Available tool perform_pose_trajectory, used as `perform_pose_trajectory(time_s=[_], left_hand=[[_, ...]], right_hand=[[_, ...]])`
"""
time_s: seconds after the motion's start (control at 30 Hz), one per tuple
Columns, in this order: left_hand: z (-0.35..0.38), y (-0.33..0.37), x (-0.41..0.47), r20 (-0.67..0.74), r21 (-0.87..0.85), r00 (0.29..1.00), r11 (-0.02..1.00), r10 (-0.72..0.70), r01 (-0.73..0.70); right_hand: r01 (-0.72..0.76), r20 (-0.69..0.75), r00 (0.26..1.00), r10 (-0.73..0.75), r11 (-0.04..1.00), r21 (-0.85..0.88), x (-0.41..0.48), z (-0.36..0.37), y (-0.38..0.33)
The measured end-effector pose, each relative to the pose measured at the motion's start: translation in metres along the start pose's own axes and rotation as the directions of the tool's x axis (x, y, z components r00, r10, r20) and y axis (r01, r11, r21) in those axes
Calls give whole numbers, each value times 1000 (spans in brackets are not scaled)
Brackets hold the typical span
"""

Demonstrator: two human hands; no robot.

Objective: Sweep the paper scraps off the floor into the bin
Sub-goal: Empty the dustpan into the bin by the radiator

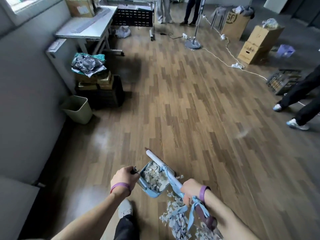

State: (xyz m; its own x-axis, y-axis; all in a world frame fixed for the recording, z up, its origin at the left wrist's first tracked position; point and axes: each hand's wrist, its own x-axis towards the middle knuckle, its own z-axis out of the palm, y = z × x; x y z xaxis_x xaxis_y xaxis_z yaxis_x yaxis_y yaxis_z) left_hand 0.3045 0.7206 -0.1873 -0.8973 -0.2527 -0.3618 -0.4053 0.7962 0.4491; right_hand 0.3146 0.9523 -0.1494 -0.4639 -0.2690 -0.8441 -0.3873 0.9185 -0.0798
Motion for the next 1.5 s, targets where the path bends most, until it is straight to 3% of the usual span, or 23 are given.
perform_pose_trajectory(time_s=[0.3,0.73,0.97,1.27,1.37,1.5], left_hand=[[-80,-42,125,-20,-63,997,996,-70,69],[-193,-79,251,-163,-185,954,958,-251,221],[-243,-79,331,-246,-251,884,907,-398,339],[-301,-51,443,-381,-347,737,825,-558,446],[-321,-45,471,-399,-379,695,798,-598,469],[-348,-42,503,-429,-411,643,771,-634,486]], right_hand=[[42,-6,999,-44,979,-198,85,-143,-52],[117,-53,988,-146,922,-369,185,-334,-106],[227,-63,949,-310,808,-543,246,-447,-120],[326,-35,872,-488,634,-701,326,-606,-118],[339,-32,856,-517,605,-720,341,-649,-124],[365,-64,847,-528,665,-652,360,-699,-134]])
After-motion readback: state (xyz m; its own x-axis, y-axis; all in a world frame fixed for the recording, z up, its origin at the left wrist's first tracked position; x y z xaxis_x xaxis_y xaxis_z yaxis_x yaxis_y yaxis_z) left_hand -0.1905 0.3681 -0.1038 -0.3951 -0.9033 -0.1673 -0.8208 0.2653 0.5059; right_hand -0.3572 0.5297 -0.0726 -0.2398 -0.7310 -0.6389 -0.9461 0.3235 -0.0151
